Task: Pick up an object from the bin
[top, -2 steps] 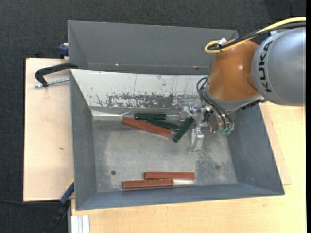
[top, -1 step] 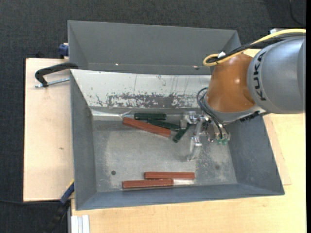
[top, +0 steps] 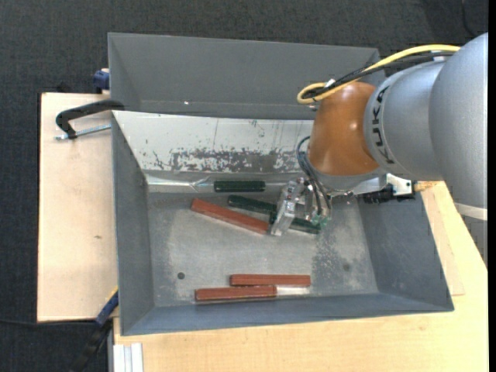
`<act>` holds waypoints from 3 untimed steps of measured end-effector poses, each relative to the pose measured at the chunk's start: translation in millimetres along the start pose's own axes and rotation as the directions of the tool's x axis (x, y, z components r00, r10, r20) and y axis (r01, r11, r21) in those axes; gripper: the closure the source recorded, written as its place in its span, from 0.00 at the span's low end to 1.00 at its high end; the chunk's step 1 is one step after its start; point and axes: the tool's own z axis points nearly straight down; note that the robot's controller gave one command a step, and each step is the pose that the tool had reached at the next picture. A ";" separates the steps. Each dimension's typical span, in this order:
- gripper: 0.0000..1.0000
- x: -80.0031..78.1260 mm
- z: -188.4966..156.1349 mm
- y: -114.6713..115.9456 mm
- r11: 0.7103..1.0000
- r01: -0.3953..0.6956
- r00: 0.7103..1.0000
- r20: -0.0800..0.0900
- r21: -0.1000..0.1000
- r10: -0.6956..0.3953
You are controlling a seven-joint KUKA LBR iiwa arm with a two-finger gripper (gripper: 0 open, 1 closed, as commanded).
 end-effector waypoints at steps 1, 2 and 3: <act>1.00 0.0 0.0 0.0 1.000 0.000 1.000 0.000 0.000 0.000; 1.00 5.5 -48.8 -7.5 1.000 0.030 0.999 -0.017 0.002 -0.030; 0.00 28.2 -148.7 4.7 1.000 0.016 1.000 -0.012 0.000 -0.016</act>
Offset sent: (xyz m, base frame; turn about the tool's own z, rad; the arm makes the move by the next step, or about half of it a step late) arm -0.0146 -0.0273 0.1993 -0.1050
